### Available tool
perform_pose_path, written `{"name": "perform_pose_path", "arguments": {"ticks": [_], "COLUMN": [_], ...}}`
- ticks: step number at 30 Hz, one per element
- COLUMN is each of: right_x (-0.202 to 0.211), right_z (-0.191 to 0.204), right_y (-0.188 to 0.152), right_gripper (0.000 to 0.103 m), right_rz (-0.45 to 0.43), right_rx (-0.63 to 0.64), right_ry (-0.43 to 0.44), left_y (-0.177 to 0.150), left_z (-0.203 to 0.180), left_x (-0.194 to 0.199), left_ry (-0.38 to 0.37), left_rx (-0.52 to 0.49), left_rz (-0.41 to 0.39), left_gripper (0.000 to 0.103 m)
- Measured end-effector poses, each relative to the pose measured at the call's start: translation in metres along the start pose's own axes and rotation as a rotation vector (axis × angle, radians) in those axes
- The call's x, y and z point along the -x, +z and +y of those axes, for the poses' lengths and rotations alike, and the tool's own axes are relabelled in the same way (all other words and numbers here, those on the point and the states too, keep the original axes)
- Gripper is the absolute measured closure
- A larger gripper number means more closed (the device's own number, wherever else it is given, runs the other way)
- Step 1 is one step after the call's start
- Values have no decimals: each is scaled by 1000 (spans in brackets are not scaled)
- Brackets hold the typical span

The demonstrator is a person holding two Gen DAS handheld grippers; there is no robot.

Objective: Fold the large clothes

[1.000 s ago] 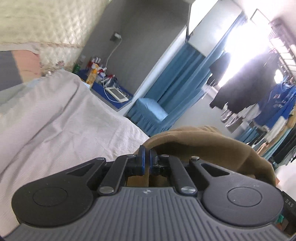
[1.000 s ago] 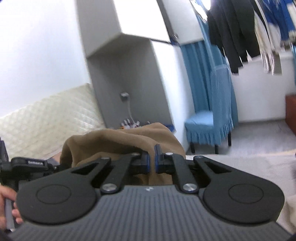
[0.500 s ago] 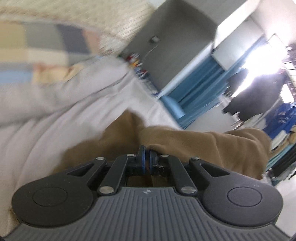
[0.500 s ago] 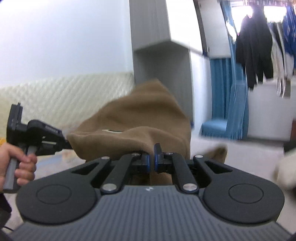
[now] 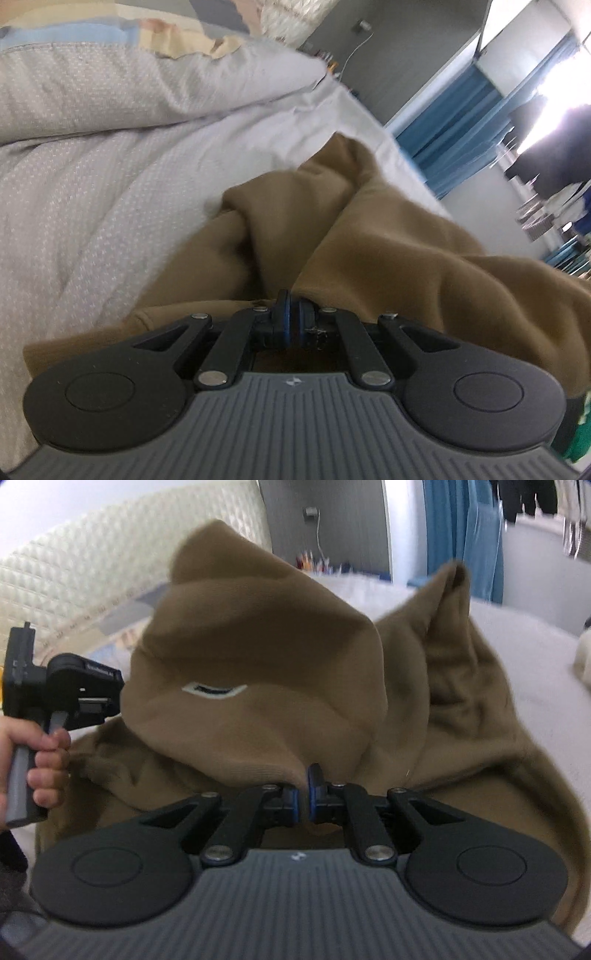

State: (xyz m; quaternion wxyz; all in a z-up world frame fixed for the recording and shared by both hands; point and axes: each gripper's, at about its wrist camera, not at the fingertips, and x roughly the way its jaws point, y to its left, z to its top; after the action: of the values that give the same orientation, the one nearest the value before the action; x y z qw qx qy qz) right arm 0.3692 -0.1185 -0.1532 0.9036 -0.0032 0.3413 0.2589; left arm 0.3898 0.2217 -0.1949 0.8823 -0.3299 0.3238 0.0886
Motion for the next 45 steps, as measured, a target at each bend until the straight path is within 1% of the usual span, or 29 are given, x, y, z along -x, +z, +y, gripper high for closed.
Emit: {"name": "perform_pose_path", "arguments": {"ticks": [1,5,9,13,16,18,19,20,21,22,23,24,25,26,28,30,33,35,38,40,43,45], "right_x": [-7,-31,-39,-42,-38,-33,-31,-28,-26,-21,-16,-11,-5,1,15,31,53,66,80,81,67,53], "right_z": [1,4,7,2,5,10,13,15,16,17,19,18,19,21,25,26,22,18,15,12,7,7], "right_y": [-1,2,0,5,6,3,1,1,1,1,0,-2,-3,-3,-3,0,7,16,28,36,53,64], "right_gripper": [94,94,94,94,93,91,88,85,81,71,56,47,30,25,25,25,25,25,25,25,26,30], "right_rz": [20,67,84,86,89,88,89,92,94,95,92,87,82,77,48,5,-80,-136,-221,-268,-282,-297], "right_rx": [-5,2,-4,-36,-33,-22,-11,-2,3,-1,-13,-25,-30,-27,-11,-1,-29,-61,-78,-96,-153,-166], "right_ry": [-2,-22,-23,-12,-19,-28,-35,-40,-42,-39,-25,-7,12,19,37,69,110,149,160,138,126,125], "left_y": [0,3,4,7,8,9,8,7,5,3,1,0,-1,-2,-3,-4,-6,-7,-9,-8,-5,-2], "left_z": [2,16,18,11,10,11,12,13,13,12,12,10,7,2,-10,-22,-39,-51,-68,-78,-91,-97], "left_x": [-5,-23,-34,-30,-23,-14,-7,1,10,20,28,36,45,53,66,78,87,88,85,83,81,79], "left_ry": [19,31,42,52,39,25,13,8,6,2,-8,-21,-34,-40,-39,-57,-110,-132,-172,-198,-237,-271], "left_rx": [-10,19,5,-36,-49,-42,-31,-21,-21,-27,-31,-33,-43,-63,-106,-138,-174,-187,-214,-225,-249,-256], "left_rz": [2,17,20,8,-1,-4,-9,-17,-31,-44,-53,-64,-79,-96,-132,-160,-181,-184,-191,-191,-202,-206], "left_gripper": [98,98,98,98,97,92,85,80,80,78,74,73,71,69,68,67,67,67,67,67,67,67]}}
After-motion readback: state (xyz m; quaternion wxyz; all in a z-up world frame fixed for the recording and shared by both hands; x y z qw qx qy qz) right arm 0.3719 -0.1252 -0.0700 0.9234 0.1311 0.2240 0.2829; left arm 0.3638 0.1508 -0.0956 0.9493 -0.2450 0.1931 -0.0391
